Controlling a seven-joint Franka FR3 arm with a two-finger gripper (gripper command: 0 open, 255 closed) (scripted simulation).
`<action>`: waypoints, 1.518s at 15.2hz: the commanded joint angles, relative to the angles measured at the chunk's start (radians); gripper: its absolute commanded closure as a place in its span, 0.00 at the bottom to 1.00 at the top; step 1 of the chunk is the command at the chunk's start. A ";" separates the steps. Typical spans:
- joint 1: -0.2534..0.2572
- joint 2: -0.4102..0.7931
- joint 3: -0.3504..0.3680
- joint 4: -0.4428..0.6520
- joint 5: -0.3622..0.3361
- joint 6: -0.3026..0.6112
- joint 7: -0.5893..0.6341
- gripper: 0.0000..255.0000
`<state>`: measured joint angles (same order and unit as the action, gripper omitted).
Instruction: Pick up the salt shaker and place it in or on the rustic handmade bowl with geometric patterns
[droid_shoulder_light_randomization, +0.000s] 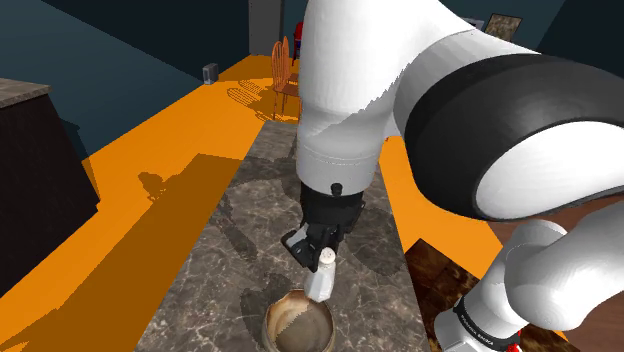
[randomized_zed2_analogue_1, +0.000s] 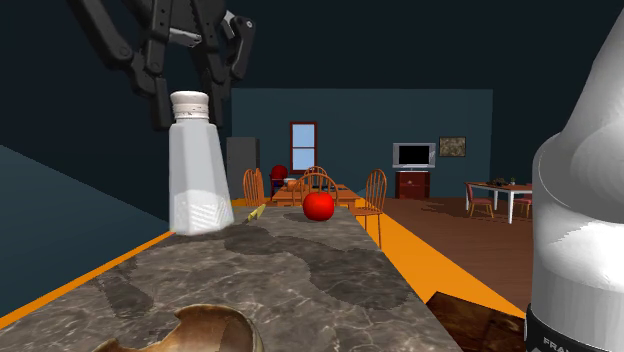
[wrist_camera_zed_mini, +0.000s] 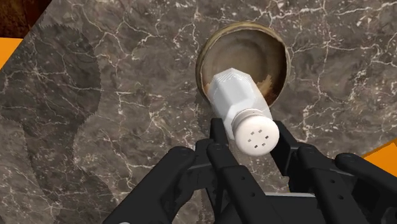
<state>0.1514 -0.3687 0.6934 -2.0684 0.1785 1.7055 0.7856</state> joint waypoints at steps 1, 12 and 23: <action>0.001 0.002 0.005 -0.027 0.001 0.029 0.001 1.00; 0.003 0.030 0.040 -0.162 0.003 0.190 0.013 1.00; 0.003 0.030 0.040 -0.162 0.003 0.190 0.013 0.00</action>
<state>0.1543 -0.3389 0.7331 -2.2303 0.1816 1.8951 0.7991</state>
